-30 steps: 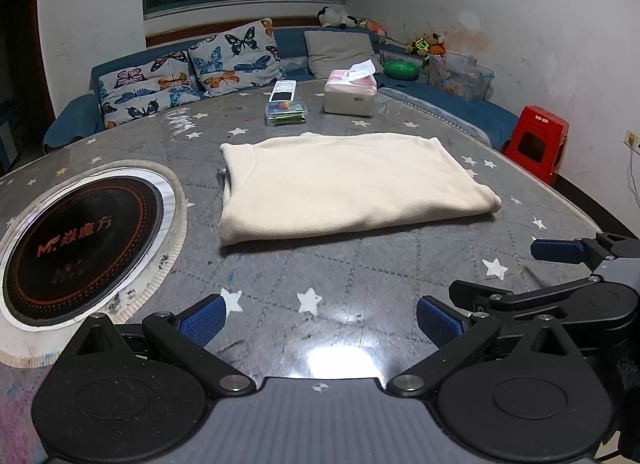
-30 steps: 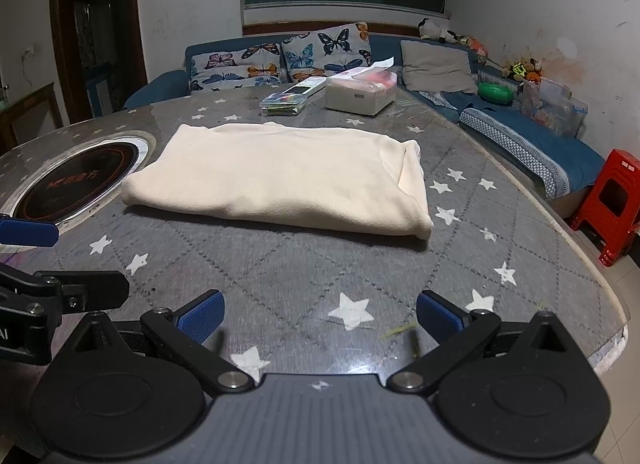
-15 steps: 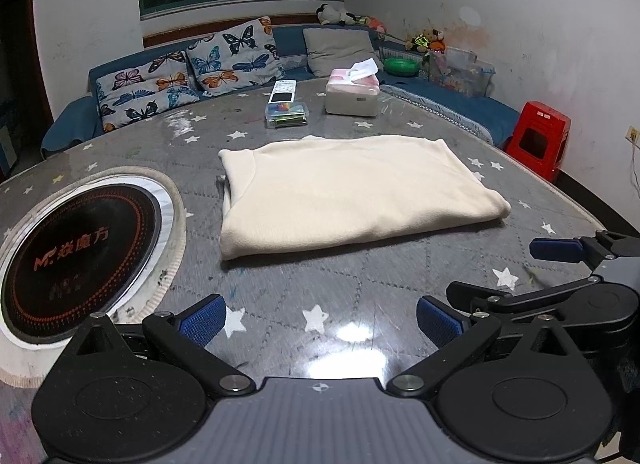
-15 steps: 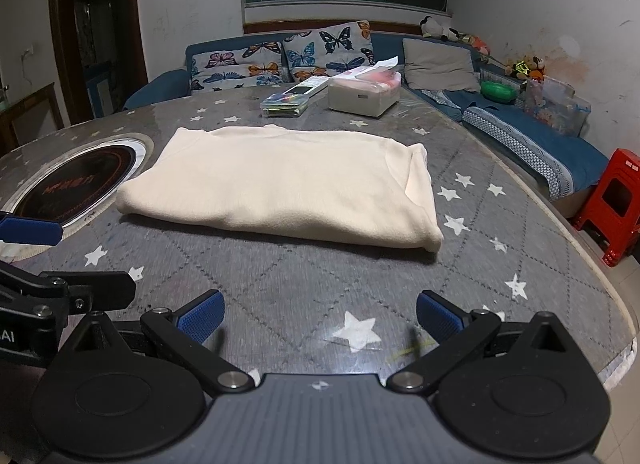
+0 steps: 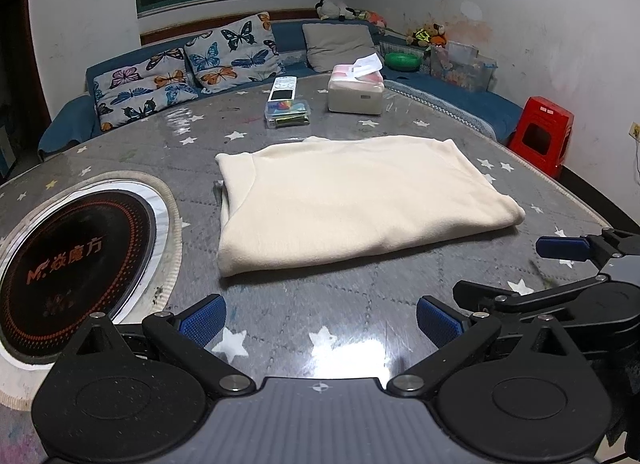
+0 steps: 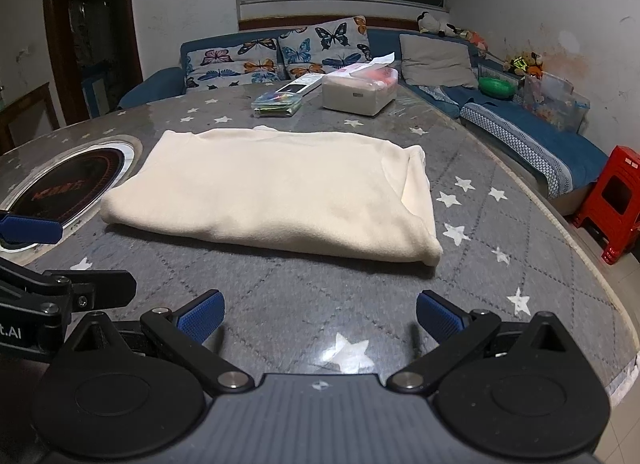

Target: Fold clothes

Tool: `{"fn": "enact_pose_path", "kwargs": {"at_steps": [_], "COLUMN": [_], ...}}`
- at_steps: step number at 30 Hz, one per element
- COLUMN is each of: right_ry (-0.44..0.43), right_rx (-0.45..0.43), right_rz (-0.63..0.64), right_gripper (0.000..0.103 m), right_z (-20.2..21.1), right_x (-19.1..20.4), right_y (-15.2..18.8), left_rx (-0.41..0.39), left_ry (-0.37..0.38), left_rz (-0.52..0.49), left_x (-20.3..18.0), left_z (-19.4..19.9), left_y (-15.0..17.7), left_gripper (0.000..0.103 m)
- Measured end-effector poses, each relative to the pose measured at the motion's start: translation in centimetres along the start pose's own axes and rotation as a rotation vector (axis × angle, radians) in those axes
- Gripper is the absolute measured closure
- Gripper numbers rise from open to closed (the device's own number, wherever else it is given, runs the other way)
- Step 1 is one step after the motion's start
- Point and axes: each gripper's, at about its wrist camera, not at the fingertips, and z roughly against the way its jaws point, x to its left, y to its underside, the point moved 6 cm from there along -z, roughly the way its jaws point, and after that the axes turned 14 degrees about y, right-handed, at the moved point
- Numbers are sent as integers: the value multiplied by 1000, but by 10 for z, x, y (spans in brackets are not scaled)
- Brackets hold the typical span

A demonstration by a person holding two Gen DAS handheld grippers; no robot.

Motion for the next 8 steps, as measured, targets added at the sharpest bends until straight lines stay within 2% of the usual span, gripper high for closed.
{"fn": "enact_pose_path", "kwargs": {"at_steps": [8], "right_ry": [-2], "right_rx": [8], "right_rz": [-3], "right_gripper": [0], "right_z": [-8], "right_x": [1], "right_y": [-4], "left_rx": [8], "left_ry": [-3], "left_rz": [4], "left_x": [5], "left_z": [-7], "left_y": [-4], "left_gripper": [0]}}
